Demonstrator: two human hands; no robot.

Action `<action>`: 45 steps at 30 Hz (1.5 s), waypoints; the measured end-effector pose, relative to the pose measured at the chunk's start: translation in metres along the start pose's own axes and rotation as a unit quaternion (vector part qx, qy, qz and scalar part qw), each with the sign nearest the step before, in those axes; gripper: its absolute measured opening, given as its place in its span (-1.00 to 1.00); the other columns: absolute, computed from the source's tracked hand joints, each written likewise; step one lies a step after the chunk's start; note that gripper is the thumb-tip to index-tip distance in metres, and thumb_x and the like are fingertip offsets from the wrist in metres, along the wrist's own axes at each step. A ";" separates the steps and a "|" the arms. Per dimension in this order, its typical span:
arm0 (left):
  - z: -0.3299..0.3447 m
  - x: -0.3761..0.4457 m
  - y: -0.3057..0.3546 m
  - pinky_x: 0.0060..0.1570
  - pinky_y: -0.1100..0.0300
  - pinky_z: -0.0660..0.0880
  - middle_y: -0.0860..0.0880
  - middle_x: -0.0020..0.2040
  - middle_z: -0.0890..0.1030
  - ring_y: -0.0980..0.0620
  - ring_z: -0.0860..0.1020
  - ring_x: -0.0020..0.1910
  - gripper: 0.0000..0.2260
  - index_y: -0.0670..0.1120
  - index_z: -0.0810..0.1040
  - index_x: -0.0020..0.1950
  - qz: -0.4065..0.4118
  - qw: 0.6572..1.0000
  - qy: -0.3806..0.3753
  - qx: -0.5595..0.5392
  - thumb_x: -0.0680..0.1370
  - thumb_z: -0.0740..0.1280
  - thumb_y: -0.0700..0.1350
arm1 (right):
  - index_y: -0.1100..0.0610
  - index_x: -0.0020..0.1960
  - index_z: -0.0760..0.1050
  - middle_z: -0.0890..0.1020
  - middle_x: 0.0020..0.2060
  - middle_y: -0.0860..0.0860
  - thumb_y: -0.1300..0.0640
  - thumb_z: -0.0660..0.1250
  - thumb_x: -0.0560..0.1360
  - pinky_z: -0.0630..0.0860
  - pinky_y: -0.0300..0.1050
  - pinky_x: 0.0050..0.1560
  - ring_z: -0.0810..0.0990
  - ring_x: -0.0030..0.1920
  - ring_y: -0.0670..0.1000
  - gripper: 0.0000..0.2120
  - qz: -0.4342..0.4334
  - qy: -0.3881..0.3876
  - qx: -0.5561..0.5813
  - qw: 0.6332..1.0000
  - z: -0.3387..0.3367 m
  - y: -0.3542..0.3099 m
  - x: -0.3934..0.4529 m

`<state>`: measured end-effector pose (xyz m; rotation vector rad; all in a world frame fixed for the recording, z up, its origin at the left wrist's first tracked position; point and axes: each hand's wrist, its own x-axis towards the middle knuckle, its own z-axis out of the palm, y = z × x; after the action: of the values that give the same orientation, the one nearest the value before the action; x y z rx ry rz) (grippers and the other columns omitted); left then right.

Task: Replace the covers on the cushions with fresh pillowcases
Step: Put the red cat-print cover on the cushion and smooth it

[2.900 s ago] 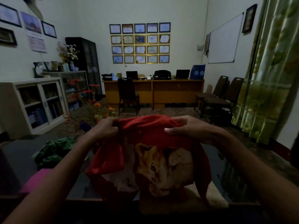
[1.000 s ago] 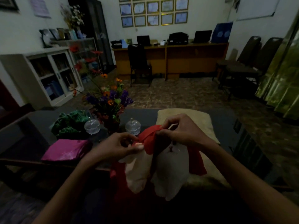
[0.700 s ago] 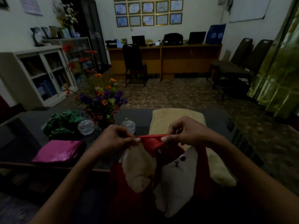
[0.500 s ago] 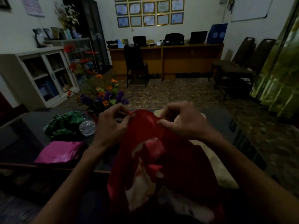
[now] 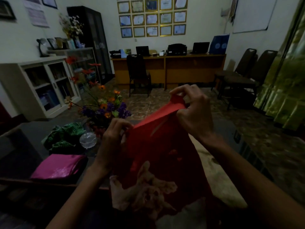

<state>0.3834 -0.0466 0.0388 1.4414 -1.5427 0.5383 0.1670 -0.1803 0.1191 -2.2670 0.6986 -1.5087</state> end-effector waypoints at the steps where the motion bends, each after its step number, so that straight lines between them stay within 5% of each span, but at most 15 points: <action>1: 0.006 -0.005 -0.002 -0.08 0.42 0.41 -0.06 0.05 0.49 0.13 0.48 -0.09 -0.71 -0.14 0.49 0.12 -0.011 0.999 -0.032 -0.010 0.47 0.40 -0.39 | 0.04 0.08 0.59 0.55 0.03 0.00 0.41 0.29 0.33 0.45 -0.43 -0.15 0.51 -0.01 -0.13 -0.58 -0.003 -0.017 0.004 1.000 0.002 -0.003 -0.002; 4: 0.023 -0.024 -0.010 -0.14 0.36 0.47 0.02 0.08 0.51 0.12 0.54 -0.08 -0.58 -0.07 0.53 0.24 -0.134 0.978 -0.153 -0.042 0.39 0.37 -0.25 | 0.02 0.09 0.60 0.57 0.00 -0.04 0.39 0.30 0.32 0.41 -0.42 -0.18 0.52 -0.03 -0.14 -0.57 0.015 -0.083 0.009 0.996 0.007 0.002 -0.013; 6: 0.029 -0.037 -0.016 -0.19 0.21 0.49 0.06 -0.03 0.56 0.02 0.59 -0.12 -0.63 -0.05 0.63 0.11 -0.196 0.959 -0.204 0.002 0.34 0.27 -0.13 | -0.04 0.09 0.61 0.59 -0.05 -0.09 0.34 0.39 0.37 0.44 -0.40 -0.27 0.57 -0.10 -0.18 -0.61 0.069 -0.139 0.022 0.988 0.002 0.015 -0.019; 8: 0.031 -0.045 -0.025 -0.21 0.23 0.43 0.02 -0.09 0.60 -0.06 0.61 -0.12 -0.69 -0.10 0.65 0.03 -0.218 0.960 -0.175 0.027 0.35 0.26 -0.21 | -0.14 0.12 0.59 0.57 -0.11 -0.13 0.17 0.53 0.41 0.42 -0.37 -0.32 0.55 -0.24 -0.26 -0.65 0.099 -0.224 -0.006 0.970 -0.005 0.034 -0.030; 11: 0.022 -0.039 -0.033 -0.06 0.26 0.49 -0.03 0.00 0.64 0.00 0.59 -0.05 -0.66 -0.13 0.63 0.11 -0.247 0.966 -0.066 0.034 0.43 0.28 -0.39 | -0.20 0.19 0.55 0.54 -0.17 -0.16 -0.05 0.61 0.35 0.40 -0.25 -0.16 0.53 -0.17 -0.25 -0.54 0.088 -0.317 -0.111 0.938 -0.017 0.065 -0.052; 15: 0.026 -0.027 -0.028 0.00 0.17 0.45 -0.01 0.06 0.60 0.07 0.53 -0.01 -0.69 -0.11 0.56 0.19 -0.263 0.964 -0.022 0.031 0.49 0.28 -0.34 | -0.19 0.17 0.58 0.58 -0.14 -0.15 -0.15 0.59 0.35 0.47 -0.26 -0.14 0.57 -0.15 -0.20 -0.58 0.127 -0.411 -0.124 0.894 -0.022 0.077 -0.069; 18: 0.040 -0.029 -0.026 -0.02 0.16 0.34 -0.09 0.06 0.55 0.03 0.46 -0.01 -0.77 -0.17 0.51 0.21 -0.345 0.937 -0.041 0.025 0.58 0.21 -0.28 | -0.16 0.00 0.61 0.59 -0.17 -0.18 0.08 0.42 0.55 0.44 -0.24 -0.12 0.57 -0.15 -0.20 -0.88 0.115 -0.392 -0.101 0.907 -0.017 0.070 -0.066; 20: 0.043 -0.032 -0.027 -0.07 0.14 0.32 -0.09 0.03 0.54 -0.03 0.49 -0.02 -0.81 -0.15 0.49 0.18 -0.393 0.917 -0.067 -0.003 0.62 0.16 -0.24 | -0.09 -0.09 0.59 0.62 -0.17 -0.13 0.20 0.30 0.60 0.50 -0.18 -0.14 0.61 -0.14 -0.15 -0.78 0.131 -0.349 -0.068 0.925 -0.015 0.065 -0.059; 24: 0.041 -0.032 -0.031 -0.24 0.11 0.31 -0.11 -0.06 0.56 -0.08 0.54 -0.11 -0.84 -0.05 0.48 -0.02 -0.366 0.920 -0.138 -0.037 0.62 0.15 -0.24 | -0.01 -0.08 0.63 0.68 -0.15 -0.03 0.13 0.26 0.66 0.51 -0.30 -0.32 0.68 -0.23 -0.11 -0.78 0.200 -0.275 0.052 0.939 -0.015 0.052 -0.046; 29: 0.018 -0.034 -0.051 -0.34 0.23 0.41 -0.02 -0.07 0.66 0.10 0.60 -0.20 -0.75 0.01 0.59 0.04 -0.348 0.912 -0.214 -0.032 0.57 0.22 -0.31 | -0.03 -0.06 0.64 0.68 -0.17 0.02 0.09 0.40 0.58 0.52 -0.28 -0.35 0.67 -0.30 -0.14 -0.93 0.249 -0.254 0.124 0.926 -0.020 0.048 -0.039; 35: 0.008 -0.045 -0.072 -0.13 0.07 0.51 -0.14 -0.05 0.64 -0.12 0.61 -0.10 -0.84 -0.13 0.61 0.07 -0.419 0.889 -0.183 0.034 0.61 0.24 -0.18 | -0.12 0.14 0.60 0.65 -0.08 -0.10 0.00 0.65 0.31 0.54 -0.29 -0.23 0.66 -0.13 -0.11 -0.56 0.209 -0.444 -0.109 0.865 -0.023 0.064 -0.046; 39: 0.019 -0.055 -0.066 -0.35 0.11 0.55 -0.23 -0.17 0.57 -0.17 0.59 -0.22 -0.80 -0.20 0.50 -0.17 -0.495 0.847 -0.194 0.003 0.60 0.16 -0.21 | -0.02 0.09 0.66 0.69 -0.04 -0.01 0.17 0.46 0.43 0.56 -0.12 -0.17 0.62 -0.11 -0.03 -0.75 0.165 -0.348 -0.314 0.867 -0.018 0.089 -0.054; 41: 0.026 -0.065 -0.068 -0.44 0.22 0.45 -0.18 -0.23 0.58 -0.06 0.55 -0.31 -0.80 -0.15 0.50 -0.21 -0.498 0.835 -0.234 -0.005 0.60 0.20 -0.23 | -0.01 0.01 0.67 0.70 -0.10 0.02 0.16 0.39 0.49 0.62 -0.06 -0.18 0.66 -0.17 -0.02 -0.85 0.215 -0.298 -0.259 0.893 -0.019 0.096 -0.052; 43: 0.027 -0.072 -0.074 -0.31 0.21 0.48 -0.16 -0.09 0.68 -0.04 0.63 -0.21 -0.95 -0.09 0.58 -0.05 -0.472 0.814 -0.338 0.014 0.55 0.34 -0.21 | -0.02 -0.06 0.65 0.71 -0.19 0.04 0.13 0.37 0.55 0.57 -0.14 -0.36 0.67 -0.32 -0.04 -0.89 0.289 -0.278 -0.126 0.907 -0.024 0.094 -0.046; 45: 0.025 -0.065 -0.070 -0.03 0.14 0.57 -0.11 0.13 0.65 -0.03 0.63 0.04 -0.66 -0.08 0.52 0.20 -0.430 0.795 -0.427 0.002 0.47 0.51 -0.16 | -0.01 -0.08 0.67 0.72 -0.25 0.03 0.11 0.37 0.58 0.50 -0.21 -0.44 0.65 -0.39 -0.08 -0.88 0.331 -0.296 -0.018 0.896 -0.031 0.084 -0.037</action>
<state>0.4336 -0.0476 -0.0461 2.3302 -1.2459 -0.7691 0.1085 -0.2284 0.0593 -2.0196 1.1321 -0.4597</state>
